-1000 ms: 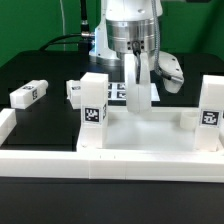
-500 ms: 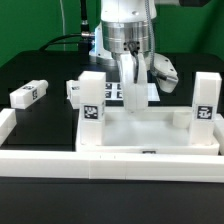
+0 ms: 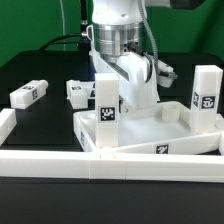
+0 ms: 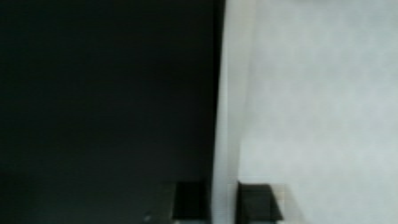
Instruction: Assemble desk
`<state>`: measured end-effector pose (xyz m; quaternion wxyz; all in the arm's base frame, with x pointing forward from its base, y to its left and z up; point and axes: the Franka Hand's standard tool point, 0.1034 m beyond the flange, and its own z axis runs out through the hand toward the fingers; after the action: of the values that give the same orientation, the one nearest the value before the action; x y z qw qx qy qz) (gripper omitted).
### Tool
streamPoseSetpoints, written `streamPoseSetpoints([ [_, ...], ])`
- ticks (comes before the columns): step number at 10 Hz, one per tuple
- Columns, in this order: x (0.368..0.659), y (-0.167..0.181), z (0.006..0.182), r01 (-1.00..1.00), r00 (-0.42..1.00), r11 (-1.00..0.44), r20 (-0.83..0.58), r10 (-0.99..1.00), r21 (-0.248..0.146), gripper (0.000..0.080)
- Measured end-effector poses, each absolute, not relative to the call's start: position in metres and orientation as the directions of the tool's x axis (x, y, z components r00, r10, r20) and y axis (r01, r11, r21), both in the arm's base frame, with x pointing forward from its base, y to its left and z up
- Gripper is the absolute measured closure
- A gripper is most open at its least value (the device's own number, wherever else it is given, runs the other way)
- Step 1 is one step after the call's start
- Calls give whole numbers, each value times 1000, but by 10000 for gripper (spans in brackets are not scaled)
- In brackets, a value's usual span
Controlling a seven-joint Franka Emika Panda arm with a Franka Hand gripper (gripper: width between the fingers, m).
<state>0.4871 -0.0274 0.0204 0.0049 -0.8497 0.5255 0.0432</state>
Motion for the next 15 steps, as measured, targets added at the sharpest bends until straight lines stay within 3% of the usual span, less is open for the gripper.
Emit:
streamPoseSetpoints([
  [2,485,-47,21,-765,640,-643,-79,-764,20,736],
  [6,485,-55,21,-580,812,-815,-80,-578,0,736],
  [11,485,-58,21,-318,945,-948,-79,-317,-9,737],
  [15,512,-37,22,-56,996,-998,-62,-57,18,737],
])
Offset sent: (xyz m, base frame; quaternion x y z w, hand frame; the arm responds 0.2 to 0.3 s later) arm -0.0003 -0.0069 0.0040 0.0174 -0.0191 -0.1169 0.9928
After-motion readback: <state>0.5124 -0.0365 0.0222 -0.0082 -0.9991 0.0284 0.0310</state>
